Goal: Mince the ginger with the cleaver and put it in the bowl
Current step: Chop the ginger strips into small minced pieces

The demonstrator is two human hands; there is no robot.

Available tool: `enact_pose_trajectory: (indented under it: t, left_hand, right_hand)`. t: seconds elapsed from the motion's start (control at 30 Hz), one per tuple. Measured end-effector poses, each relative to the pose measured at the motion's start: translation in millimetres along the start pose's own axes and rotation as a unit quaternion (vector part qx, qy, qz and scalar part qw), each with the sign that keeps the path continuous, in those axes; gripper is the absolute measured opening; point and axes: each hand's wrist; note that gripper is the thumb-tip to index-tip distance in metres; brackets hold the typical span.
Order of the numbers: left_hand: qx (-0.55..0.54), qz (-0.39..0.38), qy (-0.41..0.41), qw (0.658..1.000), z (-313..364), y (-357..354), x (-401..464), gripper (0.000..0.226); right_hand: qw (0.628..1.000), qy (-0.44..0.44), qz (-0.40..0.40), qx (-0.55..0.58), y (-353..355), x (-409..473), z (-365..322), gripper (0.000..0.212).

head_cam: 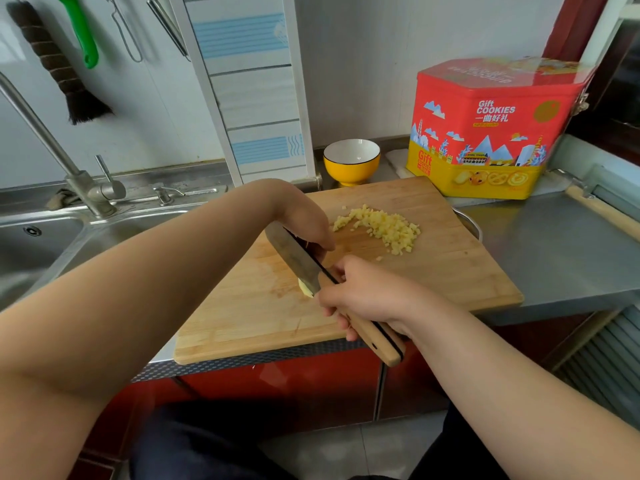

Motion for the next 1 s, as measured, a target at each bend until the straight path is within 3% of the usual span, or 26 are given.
enact_pose_trajectory:
  t: [0.17, 0.53, 0.67, 0.83, 1.0]
  left_hand:
    - [-0.002, -0.003, -0.003, 1.000, -1, 2, -2, 0.035]
    - [0.046, -0.012, 0.028, 0.998, 9, 2, 1, 0.032]
    - [0.050, -0.024, 0.034, 0.998, 12, 3, -5, 0.032]
    - [0.053, -0.033, 0.048, 0.997, 12, 4, -9, 0.033]
    - [0.022, -0.044, 0.053, 0.997, 10, 0, -8, 0.034]
  right_hand:
    - [0.998, 0.026, 0.043, 0.048, -6, 2, 6, 0.027]
    - [0.998, 0.049, 0.048, 0.013, -12, 3, 4, 0.049]
    - [0.997, 0.065, 0.046, 0.000, -11, 1, -2, 0.043]
    - [0.996, 0.069, 0.048, -0.015, -14, -3, -5, 0.057]
    - [0.995, 0.077, 0.044, -0.034, -12, -6, -9, 0.045]
Point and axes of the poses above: each hand's wrist, its own x-axis towards the middle knuckle, its own y-axis out of the back of the hand, z = x × y, and after that the axes turned 12 degrees about y, right-handed
